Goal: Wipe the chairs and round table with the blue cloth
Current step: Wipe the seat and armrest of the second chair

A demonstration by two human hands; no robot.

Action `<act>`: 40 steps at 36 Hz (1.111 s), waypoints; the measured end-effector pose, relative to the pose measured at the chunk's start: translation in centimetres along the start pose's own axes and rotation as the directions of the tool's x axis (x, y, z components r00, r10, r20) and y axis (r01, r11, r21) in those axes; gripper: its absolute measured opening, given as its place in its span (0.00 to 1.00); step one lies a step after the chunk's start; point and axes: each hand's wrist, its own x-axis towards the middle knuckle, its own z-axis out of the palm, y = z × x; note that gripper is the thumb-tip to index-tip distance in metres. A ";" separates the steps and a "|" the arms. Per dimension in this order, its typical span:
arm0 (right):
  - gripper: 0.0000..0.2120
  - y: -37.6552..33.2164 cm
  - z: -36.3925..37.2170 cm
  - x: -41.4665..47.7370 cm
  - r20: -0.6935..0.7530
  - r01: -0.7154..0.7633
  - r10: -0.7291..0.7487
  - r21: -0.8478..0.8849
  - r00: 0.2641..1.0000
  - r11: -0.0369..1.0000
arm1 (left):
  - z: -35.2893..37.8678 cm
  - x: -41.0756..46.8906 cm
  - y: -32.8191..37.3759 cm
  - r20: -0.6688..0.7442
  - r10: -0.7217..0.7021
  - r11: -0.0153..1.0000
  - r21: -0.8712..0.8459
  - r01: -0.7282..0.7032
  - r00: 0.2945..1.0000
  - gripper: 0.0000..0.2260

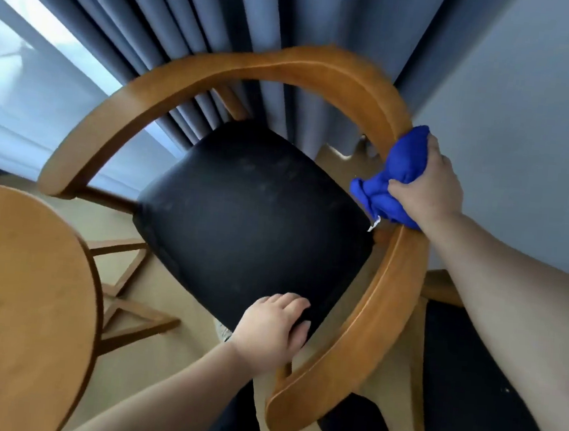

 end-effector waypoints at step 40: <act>0.41 7.5 1.1 -12.3 0.079 0.173 -0.169 -0.045 0.982 0.984 | 9.2 -6.0 6.9 -0.328 -0.273 0.937 0.121 0.327 0.904 0.16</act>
